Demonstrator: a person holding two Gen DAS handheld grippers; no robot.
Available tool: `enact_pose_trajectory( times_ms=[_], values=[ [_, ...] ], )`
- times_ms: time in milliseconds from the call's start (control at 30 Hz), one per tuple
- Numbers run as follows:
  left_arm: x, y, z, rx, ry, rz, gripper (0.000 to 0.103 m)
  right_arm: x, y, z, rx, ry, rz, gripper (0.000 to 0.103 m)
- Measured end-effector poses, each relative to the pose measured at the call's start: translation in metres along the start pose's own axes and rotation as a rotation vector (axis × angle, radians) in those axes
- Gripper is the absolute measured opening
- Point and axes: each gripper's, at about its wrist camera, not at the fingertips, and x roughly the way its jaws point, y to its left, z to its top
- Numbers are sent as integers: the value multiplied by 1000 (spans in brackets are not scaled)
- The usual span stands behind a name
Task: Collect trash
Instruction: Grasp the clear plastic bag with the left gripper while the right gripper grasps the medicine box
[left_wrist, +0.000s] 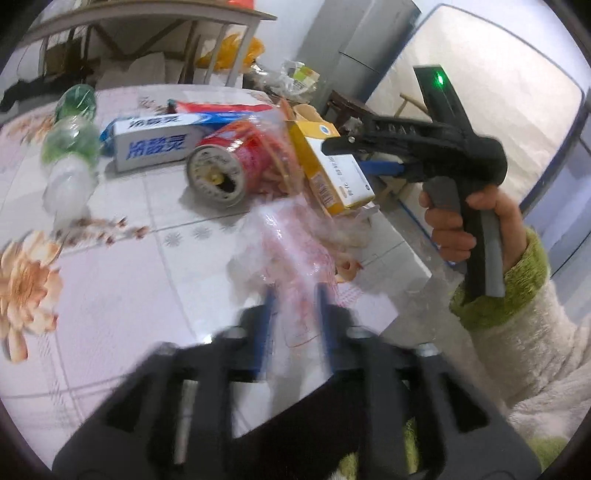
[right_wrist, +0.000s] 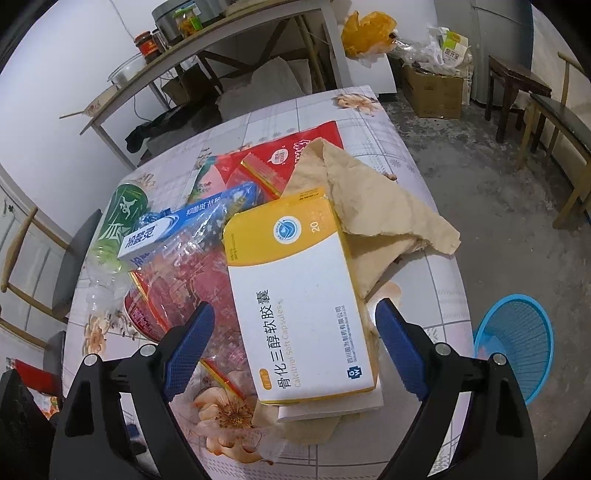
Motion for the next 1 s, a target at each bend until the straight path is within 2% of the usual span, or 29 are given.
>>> enact_pose_trajectory(
  times_ms=[33, 167, 233, 333, 500, 567, 667, 900, 1000],
  values=[
    [-3, 3, 0, -12, -8, -7, 51, 0, 1, 0, -1, -2, -4, 86],
    [-7, 5, 3, -54, -22, -41, 62, -2, 3, -2, -9, -5, -17, 86],
    [-2, 3, 7, -62, -8, -30, 64, -3, 5, -3, -11, -10, -28, 86],
    [11, -6, 14, -42, 16, 27, 65, -3, 6, -4, -9, -16, -41, 87],
    [34, -24, 17, 32, 67, 176, 65, -1, 8, -5, -8, -25, -69, 86],
    [39, -33, 15, 91, 74, 236, 64, 1, 10, -5, -15, -21, -73, 86],
    [42, -39, 11, 135, 90, 254, 58, 4, 16, -7, -42, -19, -92, 86],
    [40, -36, 10, 117, 92, 256, 44, 6, 23, -10, -93, -12, -146, 79],
    [37, -34, 9, 108, 87, 248, 35, 5, 23, -11, -103, -11, -167, 72]
  ],
)
